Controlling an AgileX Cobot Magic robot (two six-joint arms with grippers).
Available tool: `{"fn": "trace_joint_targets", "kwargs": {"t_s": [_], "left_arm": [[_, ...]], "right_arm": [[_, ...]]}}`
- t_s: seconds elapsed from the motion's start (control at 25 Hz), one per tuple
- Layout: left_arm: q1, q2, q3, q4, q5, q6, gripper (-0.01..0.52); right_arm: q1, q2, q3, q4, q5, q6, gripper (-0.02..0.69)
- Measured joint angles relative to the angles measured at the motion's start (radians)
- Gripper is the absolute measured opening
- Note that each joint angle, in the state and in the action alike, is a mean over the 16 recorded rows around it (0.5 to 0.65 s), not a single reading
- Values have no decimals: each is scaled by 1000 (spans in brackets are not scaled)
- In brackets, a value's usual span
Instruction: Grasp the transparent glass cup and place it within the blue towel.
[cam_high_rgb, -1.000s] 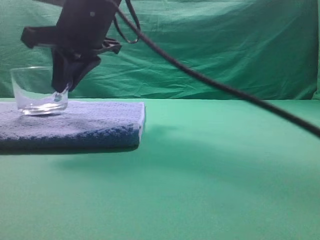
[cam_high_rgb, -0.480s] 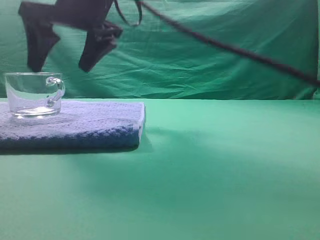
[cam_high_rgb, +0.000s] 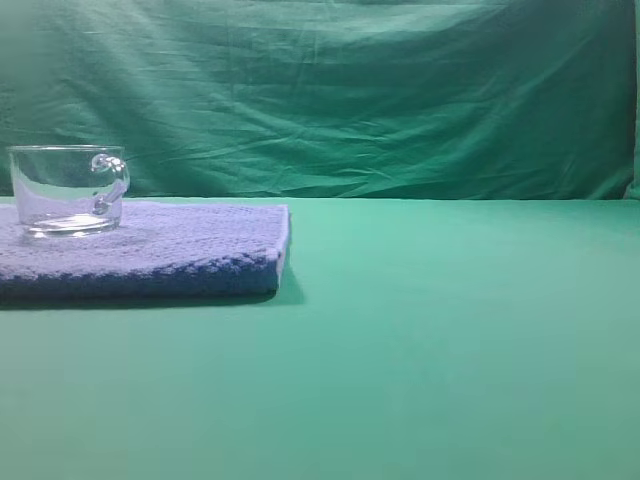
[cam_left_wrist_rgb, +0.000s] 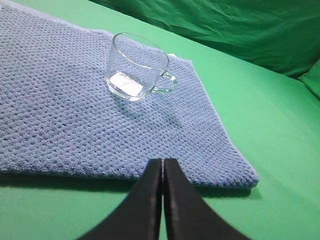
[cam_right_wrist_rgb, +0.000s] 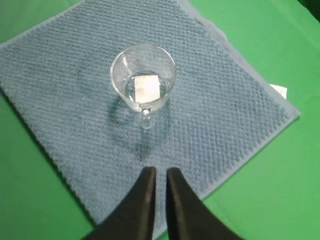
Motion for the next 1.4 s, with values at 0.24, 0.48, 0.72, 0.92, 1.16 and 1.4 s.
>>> {"fn": "trace_joint_targets", "kwargs": {"t_s": [0.24,0.48,0.72,0.92,1.16,1.4], "left_arm": [[0,0,0,0,0,0,0],[0,0,0,0,0,0,0],[0,0,0,0,0,0,0],[0,0,0,0,0,0,0],[0,0,0,0,0,0,0],[0,0,0,0,0,0,0]], "right_arm": [[-1,-308,336,7,-128,4,61],[-1,-613,712,36,-313,10,61],[-1,-874,997,63,-438,58,61],[-1,-1016,1119,11,-468,189,61],[-6,-1105,1175,-110,-470,353,61],[-76,-1157,1215,-218,-501,427,61]]}}
